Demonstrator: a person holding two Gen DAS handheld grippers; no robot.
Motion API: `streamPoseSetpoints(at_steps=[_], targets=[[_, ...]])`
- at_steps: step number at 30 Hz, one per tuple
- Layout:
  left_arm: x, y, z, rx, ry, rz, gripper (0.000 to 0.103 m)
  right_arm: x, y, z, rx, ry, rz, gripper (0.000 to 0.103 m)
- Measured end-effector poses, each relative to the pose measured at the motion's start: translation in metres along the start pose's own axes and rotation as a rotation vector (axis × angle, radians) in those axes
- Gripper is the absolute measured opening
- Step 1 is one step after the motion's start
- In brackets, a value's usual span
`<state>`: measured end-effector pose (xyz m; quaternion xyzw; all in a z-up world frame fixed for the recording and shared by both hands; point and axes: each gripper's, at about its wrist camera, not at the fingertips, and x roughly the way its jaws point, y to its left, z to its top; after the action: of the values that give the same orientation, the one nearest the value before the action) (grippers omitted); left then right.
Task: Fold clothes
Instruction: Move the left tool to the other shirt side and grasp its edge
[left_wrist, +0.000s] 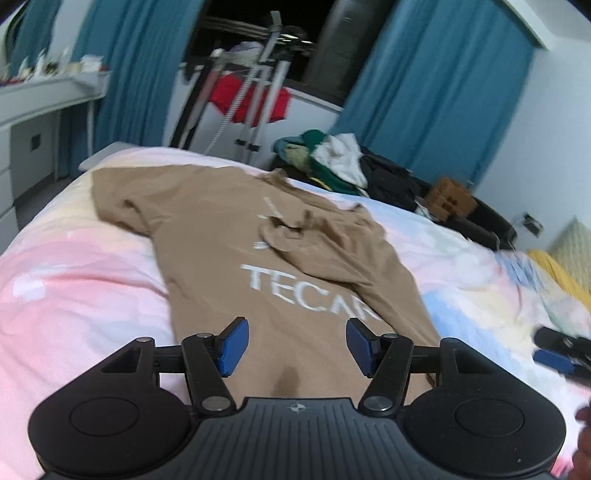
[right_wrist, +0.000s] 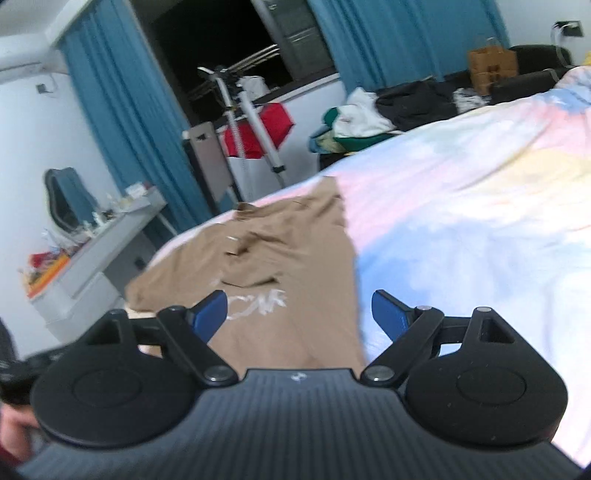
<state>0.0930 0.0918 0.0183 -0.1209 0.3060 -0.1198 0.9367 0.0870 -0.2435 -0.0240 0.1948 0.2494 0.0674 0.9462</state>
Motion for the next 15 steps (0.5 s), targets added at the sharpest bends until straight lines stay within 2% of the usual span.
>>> streamPoseSetpoints(at_steps=[8, 15], targets=[[-0.01, -0.056, -0.025, 0.131, 0.038, -0.04, 0.061, -0.005, 0.0, -0.003, -0.057, -0.081, -0.048, 0.087], [0.008, -0.11, -0.046, 0.102, 0.084, -0.111, 0.058, -0.024, -0.021, 0.004, 0.005, -0.18, -0.119, 0.087]])
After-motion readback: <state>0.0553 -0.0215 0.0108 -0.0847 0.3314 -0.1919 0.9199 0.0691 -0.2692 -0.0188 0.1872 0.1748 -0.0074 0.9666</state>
